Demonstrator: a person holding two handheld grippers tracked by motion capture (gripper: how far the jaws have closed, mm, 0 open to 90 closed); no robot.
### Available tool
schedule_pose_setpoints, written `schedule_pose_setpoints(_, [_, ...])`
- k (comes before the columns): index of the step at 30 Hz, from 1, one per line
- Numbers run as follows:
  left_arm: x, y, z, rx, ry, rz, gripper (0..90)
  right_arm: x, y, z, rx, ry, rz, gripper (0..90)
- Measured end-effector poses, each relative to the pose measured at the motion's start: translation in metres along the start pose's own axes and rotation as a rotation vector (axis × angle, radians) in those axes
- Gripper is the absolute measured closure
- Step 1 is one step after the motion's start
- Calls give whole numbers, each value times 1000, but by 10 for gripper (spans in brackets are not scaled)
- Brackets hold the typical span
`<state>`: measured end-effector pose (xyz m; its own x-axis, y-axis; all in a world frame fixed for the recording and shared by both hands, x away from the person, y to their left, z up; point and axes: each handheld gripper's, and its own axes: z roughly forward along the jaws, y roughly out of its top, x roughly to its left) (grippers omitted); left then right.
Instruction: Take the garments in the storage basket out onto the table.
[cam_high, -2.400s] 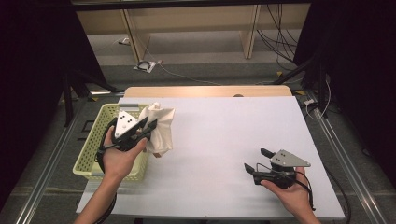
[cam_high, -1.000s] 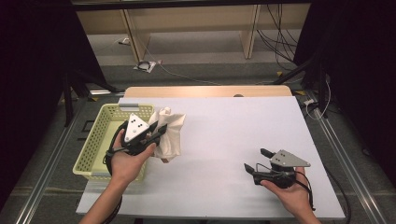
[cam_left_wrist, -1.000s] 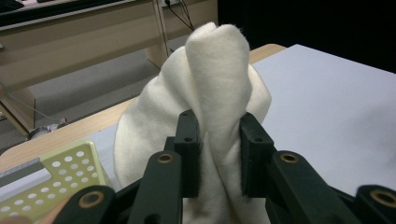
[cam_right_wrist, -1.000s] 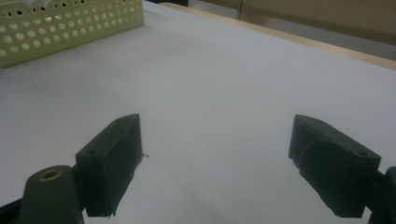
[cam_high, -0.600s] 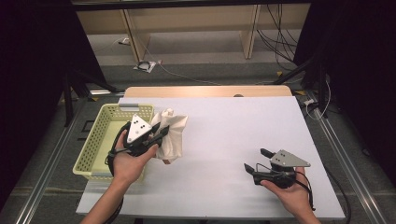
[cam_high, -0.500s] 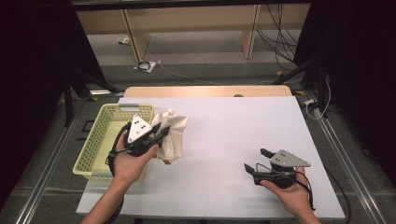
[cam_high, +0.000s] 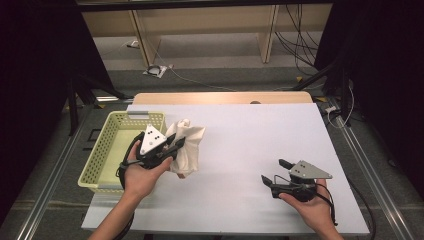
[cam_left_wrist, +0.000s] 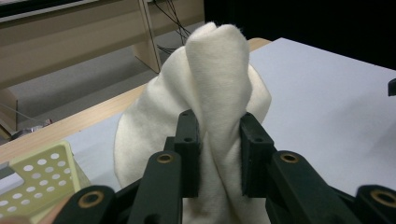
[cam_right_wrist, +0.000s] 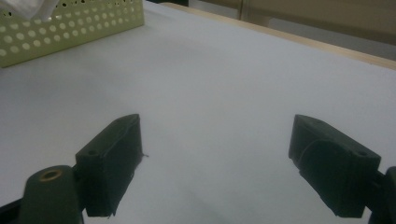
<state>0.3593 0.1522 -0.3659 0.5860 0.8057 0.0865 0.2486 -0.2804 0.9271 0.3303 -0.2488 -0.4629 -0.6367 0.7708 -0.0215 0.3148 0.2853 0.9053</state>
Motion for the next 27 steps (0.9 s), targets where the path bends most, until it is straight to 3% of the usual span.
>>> schedule_pose_setpoints(27, [-14, -5, 10, 14, -59, 13, 726, 0, 0, 1, -5, 2, -1, 184])
